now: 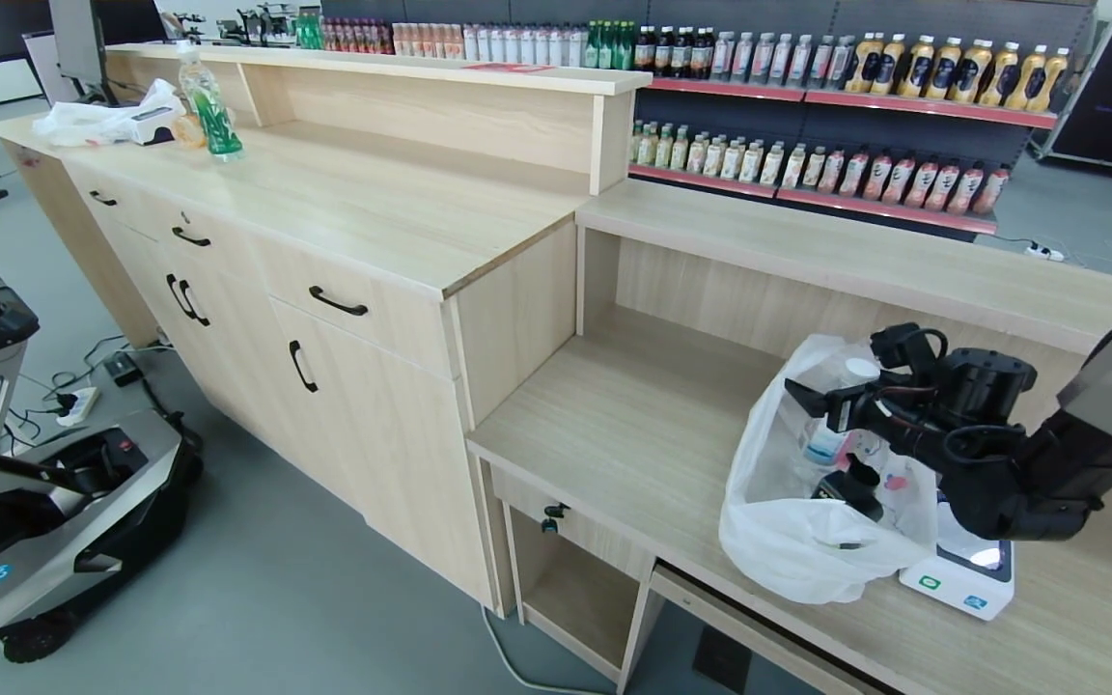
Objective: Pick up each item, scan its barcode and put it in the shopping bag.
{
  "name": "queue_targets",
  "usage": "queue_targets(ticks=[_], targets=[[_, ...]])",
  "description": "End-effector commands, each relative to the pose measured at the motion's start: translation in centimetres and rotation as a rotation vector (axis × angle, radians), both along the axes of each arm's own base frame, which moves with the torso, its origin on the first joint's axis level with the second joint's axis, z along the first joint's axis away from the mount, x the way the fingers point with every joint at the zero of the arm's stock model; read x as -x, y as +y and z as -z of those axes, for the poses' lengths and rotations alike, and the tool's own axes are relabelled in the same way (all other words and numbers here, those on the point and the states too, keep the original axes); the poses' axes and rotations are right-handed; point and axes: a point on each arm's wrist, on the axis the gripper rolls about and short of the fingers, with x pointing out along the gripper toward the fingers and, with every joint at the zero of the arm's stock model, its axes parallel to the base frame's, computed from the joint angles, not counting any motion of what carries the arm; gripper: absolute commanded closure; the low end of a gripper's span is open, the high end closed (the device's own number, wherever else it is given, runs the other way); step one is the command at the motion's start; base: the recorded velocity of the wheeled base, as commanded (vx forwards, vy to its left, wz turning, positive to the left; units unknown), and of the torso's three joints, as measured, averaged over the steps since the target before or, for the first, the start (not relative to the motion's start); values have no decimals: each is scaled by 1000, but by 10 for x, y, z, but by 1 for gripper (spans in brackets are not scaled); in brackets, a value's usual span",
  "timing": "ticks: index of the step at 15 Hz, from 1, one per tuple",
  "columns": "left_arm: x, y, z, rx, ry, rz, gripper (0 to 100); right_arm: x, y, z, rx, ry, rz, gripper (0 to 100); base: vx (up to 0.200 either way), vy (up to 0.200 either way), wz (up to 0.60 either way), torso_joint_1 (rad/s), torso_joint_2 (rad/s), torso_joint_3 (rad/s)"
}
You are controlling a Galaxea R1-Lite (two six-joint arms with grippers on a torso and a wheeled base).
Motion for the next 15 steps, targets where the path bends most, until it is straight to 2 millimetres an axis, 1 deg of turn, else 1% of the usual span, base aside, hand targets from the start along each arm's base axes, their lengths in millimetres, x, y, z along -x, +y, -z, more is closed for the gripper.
queue_targets(ticks=[1, 2, 3, 5, 6, 7, 8, 9, 10, 11, 12, 13, 15], targets=[[0, 0, 0, 0, 1, -1, 0, 12, 2, -46, 6, -80, -12, 0, 0, 0, 0, 0, 0, 0], [0, 0, 0, 0, -1, -1, 0, 22, 5, -60, 11, -78, -17, 0, 0, 0, 0, 0, 0, 0], [0, 0, 0, 0, -1, -1, 0, 36, 7, -74, 36, -73, -20, 0, 0, 0, 0, 0, 0, 0], [0, 0, 0, 0, -1, -1, 0, 72, 8, -99, 72, -63, -21, 0, 0, 0, 0, 0, 0, 0], [0, 0, 0, 0, 1, -1, 0, 88, 8, -106, 81, -69, -16, 0, 0, 0, 0, 0, 0, 0], [0, 0, 0, 0, -1, -1, 0, 108, 7, -111, 109, -78, 1, 0, 0, 0, 0, 0, 0, 0], [0, 0, 0, 0, -1, -1, 0, 121, -1, -111, 161, -83, 60, 0, 0, 0, 0, 0, 0, 0], [0, 0, 0, 0, -1, -1, 0, 132, -10, -115, 207, -94, 108, 0, 0, 0, -600, 2, -2, -2], [0, 0, 0, 0, -1, -1, 0, 139, -18, -118, 217, -94, 143, 0, 0, 0, -600, -7, 7, -2], [0, 0, 0, 0, -1, -1, 0, 142, -21, -120, 218, -95, 155, 0, 0, 0, -600, -2, 2, 7], [0, 0, 0, 0, 1, -1, 0, 157, -29, -126, 213, -84, 190, 0, 0, 0, -600, 2, -2, 2], [0, 0, 0, 0, -1, -1, 0, 169, -31, -129, 206, -64, 210, 0, 0, 0, -600, -7, -2, 7], [0, 0, 0, 0, 1, -1, 0, 188, -36, -127, 163, 10, 276, 0, 0, 0, -600, 7, -2, 5]])
